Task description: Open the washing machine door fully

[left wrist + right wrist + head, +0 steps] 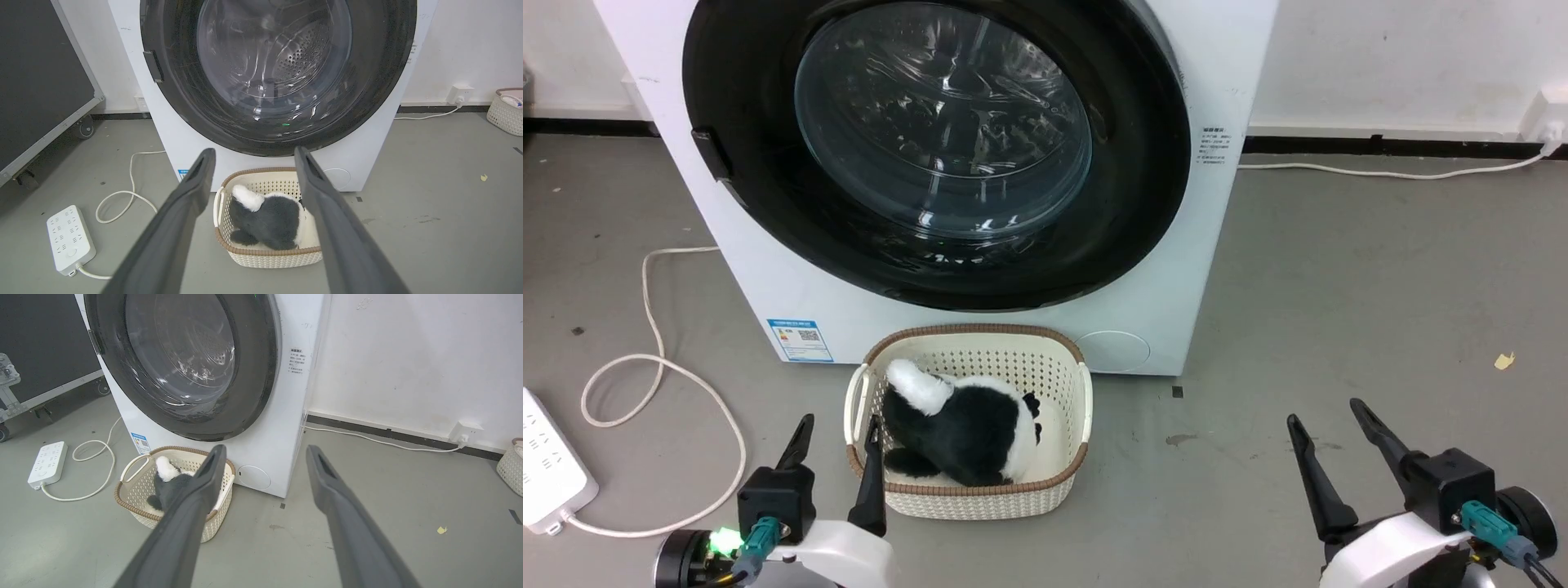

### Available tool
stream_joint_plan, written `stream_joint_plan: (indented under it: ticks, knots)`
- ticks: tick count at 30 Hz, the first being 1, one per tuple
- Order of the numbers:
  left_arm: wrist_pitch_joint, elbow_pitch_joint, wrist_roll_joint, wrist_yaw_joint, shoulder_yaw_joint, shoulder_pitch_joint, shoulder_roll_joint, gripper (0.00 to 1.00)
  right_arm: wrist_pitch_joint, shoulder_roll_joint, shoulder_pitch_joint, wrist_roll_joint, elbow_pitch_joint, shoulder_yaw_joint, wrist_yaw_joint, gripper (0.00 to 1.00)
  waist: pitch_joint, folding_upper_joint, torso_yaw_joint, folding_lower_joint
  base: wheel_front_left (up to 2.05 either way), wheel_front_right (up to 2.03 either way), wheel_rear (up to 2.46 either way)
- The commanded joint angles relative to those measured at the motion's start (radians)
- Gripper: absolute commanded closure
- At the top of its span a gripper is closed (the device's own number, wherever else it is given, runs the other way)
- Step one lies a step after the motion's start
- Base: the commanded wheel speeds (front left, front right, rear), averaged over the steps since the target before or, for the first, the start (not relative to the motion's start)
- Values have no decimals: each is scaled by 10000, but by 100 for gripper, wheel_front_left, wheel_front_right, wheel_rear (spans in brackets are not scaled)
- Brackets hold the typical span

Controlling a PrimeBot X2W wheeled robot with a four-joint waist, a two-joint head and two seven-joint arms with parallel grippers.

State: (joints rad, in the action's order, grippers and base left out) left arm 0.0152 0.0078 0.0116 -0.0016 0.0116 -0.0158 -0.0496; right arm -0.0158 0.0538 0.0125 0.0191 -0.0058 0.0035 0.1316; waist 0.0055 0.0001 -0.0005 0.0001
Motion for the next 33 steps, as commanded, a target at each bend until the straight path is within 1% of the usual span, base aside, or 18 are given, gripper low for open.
stream_joint_plan:
  ticks: [1,8,17,26,27,28,29,33]
  knots:
    - [115,41,14,61,6,57,-2,0,-118,-4,-18,88,-82,-21,-1,0,30,-1,4,0,0,0,0]
    - [240,34,23,95,76,147,-3,0,-243,58,-95,174,-226,24,-1,0,195,-1,43,0,0,0,0]
    - [470,-1,49,196,212,418,-3,0,-472,476,-662,526,-231,49,-2,0,698,-1,133,0,0,0,0]
    - [658,-48,70,280,326,672,-3,0,-597,862,-1551,1086,-112,36,-3,0,1125,-1,241,0,0,0,0]
    - [679,-50,76,292,342,699,-3,0,-584,886,-1668,1177,-92,27,-3,21,1170,-1,259,0,0,0,0]
    - [699,-53,83,304,358,726,-3,0,-563,916,-1787,1268,-72,28,-3,73,1216,-1,277,0,0,0,0]
    - [720,-55,90,315,374,754,-3,0,-546,948,-1910,1354,-52,30,-3,100,1260,-1,296,0,0,0,0]
    - [804,-58,122,367,443,866,-4,0,-468,1012,-2422,1775,47,-9,-3,100,1437,-1,385,0,0,0,0]
